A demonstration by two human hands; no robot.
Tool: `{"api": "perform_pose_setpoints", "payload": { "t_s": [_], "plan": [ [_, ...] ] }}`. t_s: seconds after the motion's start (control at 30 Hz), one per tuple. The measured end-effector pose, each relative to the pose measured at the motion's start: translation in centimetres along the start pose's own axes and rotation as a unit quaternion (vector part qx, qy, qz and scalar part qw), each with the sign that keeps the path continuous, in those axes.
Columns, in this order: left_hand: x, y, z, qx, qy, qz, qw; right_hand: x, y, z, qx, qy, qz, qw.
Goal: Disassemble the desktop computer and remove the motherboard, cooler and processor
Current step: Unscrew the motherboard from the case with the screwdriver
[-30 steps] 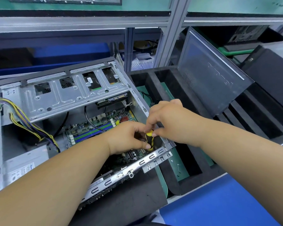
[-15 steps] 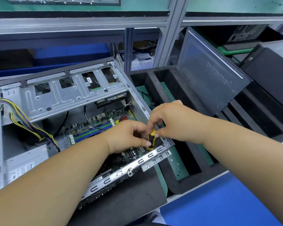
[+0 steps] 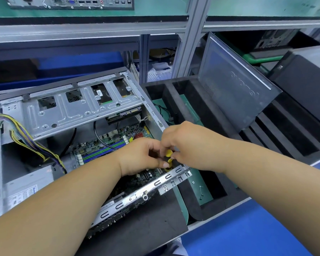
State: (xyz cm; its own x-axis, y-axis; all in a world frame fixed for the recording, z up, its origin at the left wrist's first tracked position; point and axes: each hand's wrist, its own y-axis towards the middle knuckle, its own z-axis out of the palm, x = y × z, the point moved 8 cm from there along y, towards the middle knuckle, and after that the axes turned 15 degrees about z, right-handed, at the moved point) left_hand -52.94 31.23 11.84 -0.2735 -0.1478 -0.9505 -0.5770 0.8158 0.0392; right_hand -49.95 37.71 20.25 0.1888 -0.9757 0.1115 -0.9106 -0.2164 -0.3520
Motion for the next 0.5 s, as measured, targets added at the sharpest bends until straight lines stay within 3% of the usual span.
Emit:
{"api": "perform_pose_setpoints", "payload": {
  "t_s": [0.17, 0.5],
  "plan": [
    [0.19, 0.07, 0.20, -0.022, 0.002, 0.001, 1.000, -0.15, -0.20, -0.14, -0.037, 0.028, 0.005, 0.999],
    [0.32, -0.10, -0.02, 0.001, 0.034, -0.014, 0.999, 0.19, 0.21, 0.10, 0.026, 0.012, -0.010, 1.000]
  ]
}}
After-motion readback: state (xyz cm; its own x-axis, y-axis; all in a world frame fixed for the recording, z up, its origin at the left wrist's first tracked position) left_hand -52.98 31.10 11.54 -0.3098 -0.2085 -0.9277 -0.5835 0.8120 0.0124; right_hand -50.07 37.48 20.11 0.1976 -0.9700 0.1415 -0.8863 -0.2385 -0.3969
